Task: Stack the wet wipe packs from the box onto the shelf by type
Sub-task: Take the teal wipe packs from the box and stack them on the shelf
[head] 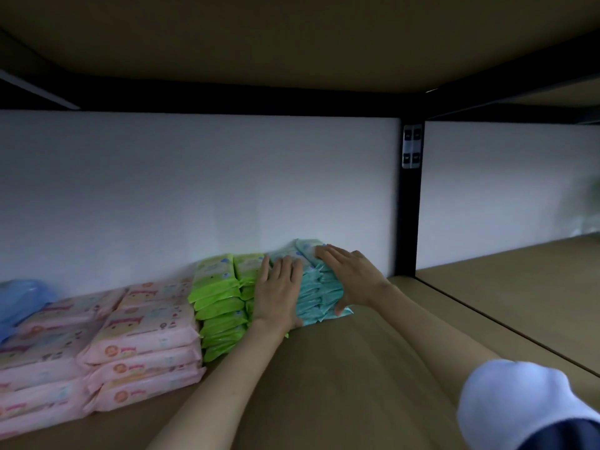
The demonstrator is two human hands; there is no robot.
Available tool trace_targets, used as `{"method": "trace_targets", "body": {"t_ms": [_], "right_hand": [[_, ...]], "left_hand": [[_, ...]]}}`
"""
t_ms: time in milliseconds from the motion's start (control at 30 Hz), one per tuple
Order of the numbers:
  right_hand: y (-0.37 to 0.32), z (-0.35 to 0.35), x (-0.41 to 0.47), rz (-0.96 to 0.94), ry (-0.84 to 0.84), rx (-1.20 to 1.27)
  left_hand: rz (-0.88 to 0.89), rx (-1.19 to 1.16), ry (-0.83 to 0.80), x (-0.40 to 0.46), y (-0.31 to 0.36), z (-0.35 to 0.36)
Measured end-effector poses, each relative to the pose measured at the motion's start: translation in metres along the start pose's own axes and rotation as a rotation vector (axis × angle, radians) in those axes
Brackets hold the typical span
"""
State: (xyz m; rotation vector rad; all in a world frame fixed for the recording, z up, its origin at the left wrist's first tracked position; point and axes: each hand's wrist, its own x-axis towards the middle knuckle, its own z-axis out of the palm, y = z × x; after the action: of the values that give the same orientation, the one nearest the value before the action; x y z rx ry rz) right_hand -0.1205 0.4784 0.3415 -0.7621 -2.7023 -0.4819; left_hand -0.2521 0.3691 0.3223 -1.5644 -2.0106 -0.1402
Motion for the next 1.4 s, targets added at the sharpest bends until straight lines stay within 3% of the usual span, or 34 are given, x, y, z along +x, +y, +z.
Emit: {"method": "trace_targets", "body": {"t_ms": [133,233,333,467,633,1033,1133,1200,1300,1400], "right_hand": [[-0.003,-0.001,-0.006,0.071,-0.046,-0.132],[-0.009,-0.006,-0.013,0.105,-0.021,-0.070],[-0.029,-0.016,-0.019,0.055,0.019,-0.065],[-0.082,-0.025,-0.008,-0.047,0.044,-0.142],[-0.125,-0.020,0.018,-0.056,-0.018,-0.218],[-0.123,-0.019,0.032,-0.052,-0.089,-0.242],[-0.132,-0.023,0.026,-0.004,-0.091,-0.283],[-0.142,-0.026,0.016,0.006,0.051,-0.255],[-0.161,-0.019,0.000,0.001,0.407,-0.152],[-0.198,-0.009,-0.008,-0.146,0.499,-0.029]], "left_hand": [[0.013,0.033,-0.068,-0.009,-0.004,-0.016],[-0.025,0.011,-0.068,-0.029,-0.028,-0.029],[-0.121,0.028,-0.069,-0.058,-0.066,-0.042],[-0.267,-0.105,-0.234,-0.069,-0.095,-0.043],[-0.206,-0.070,-0.209,-0.063,-0.090,-0.031],[-0.148,-0.117,-0.216,-0.045,-0.104,-0.026],[-0.197,-0.255,-0.234,-0.062,-0.116,-0.037],[-0.213,-0.312,-0.171,-0.090,-0.132,-0.043],[-0.152,-0.164,-0.003,-0.150,-0.164,-0.045],[-0.204,-0.102,0.031,-0.200,-0.198,-0.035]]}}
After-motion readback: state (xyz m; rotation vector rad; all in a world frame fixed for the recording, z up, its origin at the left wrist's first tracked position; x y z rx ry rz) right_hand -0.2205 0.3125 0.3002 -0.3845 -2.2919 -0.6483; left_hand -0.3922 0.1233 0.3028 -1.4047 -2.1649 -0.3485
